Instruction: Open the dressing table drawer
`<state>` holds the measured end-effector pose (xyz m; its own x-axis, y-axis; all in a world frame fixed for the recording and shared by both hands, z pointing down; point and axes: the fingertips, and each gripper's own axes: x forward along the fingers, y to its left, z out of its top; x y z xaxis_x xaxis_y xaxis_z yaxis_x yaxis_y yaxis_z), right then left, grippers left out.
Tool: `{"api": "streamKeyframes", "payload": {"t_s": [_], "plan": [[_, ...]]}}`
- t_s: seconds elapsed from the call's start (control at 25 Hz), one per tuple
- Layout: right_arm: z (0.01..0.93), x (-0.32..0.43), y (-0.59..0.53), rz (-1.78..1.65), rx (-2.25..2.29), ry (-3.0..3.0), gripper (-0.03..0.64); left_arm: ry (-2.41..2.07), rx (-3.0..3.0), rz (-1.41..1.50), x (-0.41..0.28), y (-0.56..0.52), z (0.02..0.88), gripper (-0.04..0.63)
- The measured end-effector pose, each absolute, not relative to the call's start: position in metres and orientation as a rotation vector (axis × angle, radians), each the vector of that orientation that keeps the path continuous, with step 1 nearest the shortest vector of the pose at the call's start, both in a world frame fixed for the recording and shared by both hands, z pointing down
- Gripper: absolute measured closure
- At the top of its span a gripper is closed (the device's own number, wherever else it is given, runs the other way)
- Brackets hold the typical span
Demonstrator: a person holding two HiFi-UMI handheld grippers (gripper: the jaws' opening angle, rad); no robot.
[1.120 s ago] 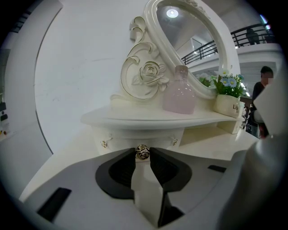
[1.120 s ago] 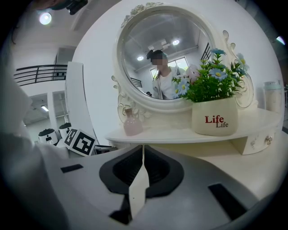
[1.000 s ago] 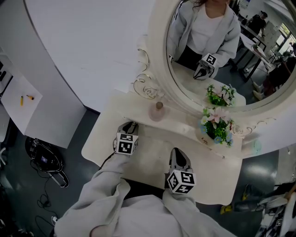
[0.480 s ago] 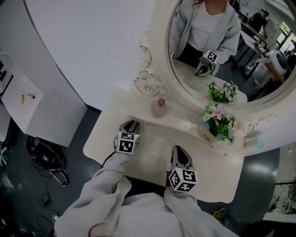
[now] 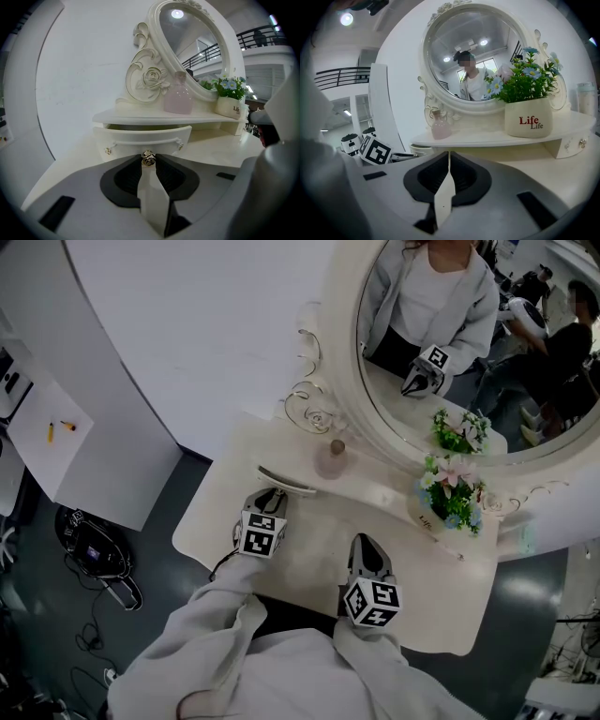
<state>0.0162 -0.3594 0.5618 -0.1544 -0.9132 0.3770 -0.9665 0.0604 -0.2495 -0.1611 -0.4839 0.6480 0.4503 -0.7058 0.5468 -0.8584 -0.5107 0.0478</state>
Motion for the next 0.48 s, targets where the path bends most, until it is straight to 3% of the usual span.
{"api": "streamKeyframes", "payload": {"t_s": [0.48], "plan": [[0.564,0.015,-0.362,0.696,1.949,-2.202,0.58,-1.322,2.394,0.68,-0.167,-0.468,0.647,0.488]]}}
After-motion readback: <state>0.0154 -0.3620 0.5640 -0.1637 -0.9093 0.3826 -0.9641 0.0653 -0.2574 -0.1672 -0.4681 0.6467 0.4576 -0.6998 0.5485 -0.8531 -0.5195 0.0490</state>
